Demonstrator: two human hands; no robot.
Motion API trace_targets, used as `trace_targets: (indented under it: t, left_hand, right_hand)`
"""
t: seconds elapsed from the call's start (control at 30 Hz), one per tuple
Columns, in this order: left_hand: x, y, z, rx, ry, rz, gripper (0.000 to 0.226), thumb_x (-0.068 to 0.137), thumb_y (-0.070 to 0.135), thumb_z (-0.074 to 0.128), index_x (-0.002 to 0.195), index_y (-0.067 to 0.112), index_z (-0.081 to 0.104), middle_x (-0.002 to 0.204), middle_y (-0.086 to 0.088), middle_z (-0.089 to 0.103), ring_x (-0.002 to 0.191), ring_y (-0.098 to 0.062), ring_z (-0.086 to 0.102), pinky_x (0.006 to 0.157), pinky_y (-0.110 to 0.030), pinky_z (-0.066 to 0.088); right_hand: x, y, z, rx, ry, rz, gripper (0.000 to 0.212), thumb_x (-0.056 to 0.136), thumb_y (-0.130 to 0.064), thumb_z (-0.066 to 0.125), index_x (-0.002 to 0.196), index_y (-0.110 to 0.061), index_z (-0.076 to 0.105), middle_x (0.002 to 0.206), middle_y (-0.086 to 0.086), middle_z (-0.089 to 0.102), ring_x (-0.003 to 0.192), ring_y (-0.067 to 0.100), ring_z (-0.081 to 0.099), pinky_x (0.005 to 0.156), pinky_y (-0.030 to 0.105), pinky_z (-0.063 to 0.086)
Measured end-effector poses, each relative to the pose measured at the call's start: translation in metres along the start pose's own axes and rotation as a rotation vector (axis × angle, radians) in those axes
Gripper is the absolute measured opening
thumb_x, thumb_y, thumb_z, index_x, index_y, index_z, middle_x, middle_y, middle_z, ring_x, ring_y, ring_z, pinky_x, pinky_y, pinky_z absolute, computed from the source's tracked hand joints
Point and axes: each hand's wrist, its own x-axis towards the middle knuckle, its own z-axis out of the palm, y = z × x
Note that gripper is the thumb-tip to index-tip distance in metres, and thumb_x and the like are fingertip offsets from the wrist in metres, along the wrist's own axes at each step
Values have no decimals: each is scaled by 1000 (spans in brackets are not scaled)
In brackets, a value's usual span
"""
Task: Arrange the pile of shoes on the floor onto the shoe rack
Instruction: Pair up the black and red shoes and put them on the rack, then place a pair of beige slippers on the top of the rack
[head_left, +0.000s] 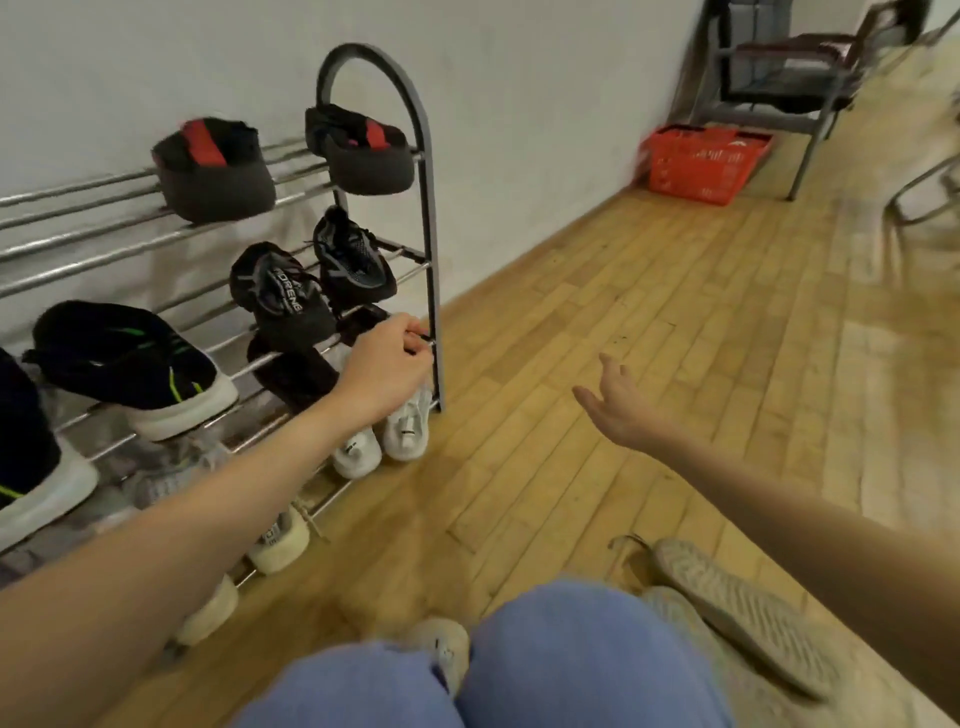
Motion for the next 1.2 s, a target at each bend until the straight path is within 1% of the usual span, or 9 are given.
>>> trace_targets:
  t: [0.2, 0.37, 0.43, 0.53, 0.7, 0.8, 0.93, 1.07, 1.2]
  left_hand:
    - [18, 9, 97, 124, -216, 86, 28, 88, 14, 53, 114, 12, 61, 107, -3, 66, 99, -21, 62, 90, -39, 51]
    - [21, -4, 178, 273, -490, 182, 30, 88, 15, 53, 117, 13, 59, 112, -2, 64, 100, -19, 61, 88, -33, 49]
    - [16, -12, 209, 309, -592, 213, 30, 90, 15, 52, 118, 13, 59, 113, -1, 63, 99, -17, 60, 85, -29, 47]
    - [2, -23, 248, 327, -705, 253, 30, 88, 15, 52, 117, 13, 59, 113, -2, 63, 95, -16, 61, 84, -29, 47]
    - [-23, -43, 286, 360, -826, 244, 30, 88, 16, 54, 118, 13, 58, 113, -2, 62, 97, -18, 60, 87, -33, 48]
    - [-33, -53, 295, 371, -869, 232, 31, 88, 14, 53, 118, 12, 57, 114, -4, 61, 100, -19, 59, 87, -30, 46]
    - [-38, -61, 296, 380, -888, 197, 29, 90, 16, 53, 119, 13, 57, 115, -3, 61, 101, -17, 58, 84, -28, 44]
    - [-35, -62, 290, 349, -836, 108, 28, 90, 17, 53, 117, 13, 59, 115, -3, 63, 102, -18, 59, 83, -27, 44]
    - [-23, -64, 278, 364, -651, -68, 24, 91, 21, 50, 105, 10, 65, 102, -4, 67, 96, -23, 62, 82, -35, 49]
  right_hand:
    - [-16, 121, 11, 19, -52, 289, 69, 102, -33, 40, 151, 1, 6, 158, 18, 16, 142, 33, 27, 112, 38, 28]
    - [-43, 196, 46, 31, -168, 451, 82, 93, -41, 56, 151, -3, 12, 155, 16, 22, 139, 31, 32, 108, 38, 34]
    - [-59, 218, 61, 11, -244, 458, 87, 86, -45, 63, 150, -8, 17, 151, 15, 27, 137, 32, 32, 108, 39, 34]
    - [-83, 239, 88, -137, -307, 377, 77, 79, -51, 68, 137, -15, 34, 134, 10, 32, 126, 30, 38, 103, 40, 39]
    - [-104, 243, 114, -305, -107, 240, 76, 71, -65, 62, 124, -15, 39, 116, 8, 36, 107, 26, 41, 87, 33, 39]
    - [-114, 246, 127, -331, -144, 210, 85, 68, -68, 58, 132, -16, 36, 117, 8, 38, 108, 29, 43, 91, 35, 42]
    - [-112, 242, 140, -302, -166, 288, 89, 66, -45, 71, 138, -16, 27, 128, 11, 36, 116, 32, 46, 93, 40, 47]
    - [-90, 217, 127, -138, 36, 262, 94, 64, -46, 74, 140, -19, 25, 126, 9, 35, 113, 26, 44, 93, 39, 48]
    - [-52, 166, 94, 84, 311, 123, 95, 62, -52, 73, 140, -23, 27, 119, 5, 34, 108, 20, 44, 87, 37, 53]
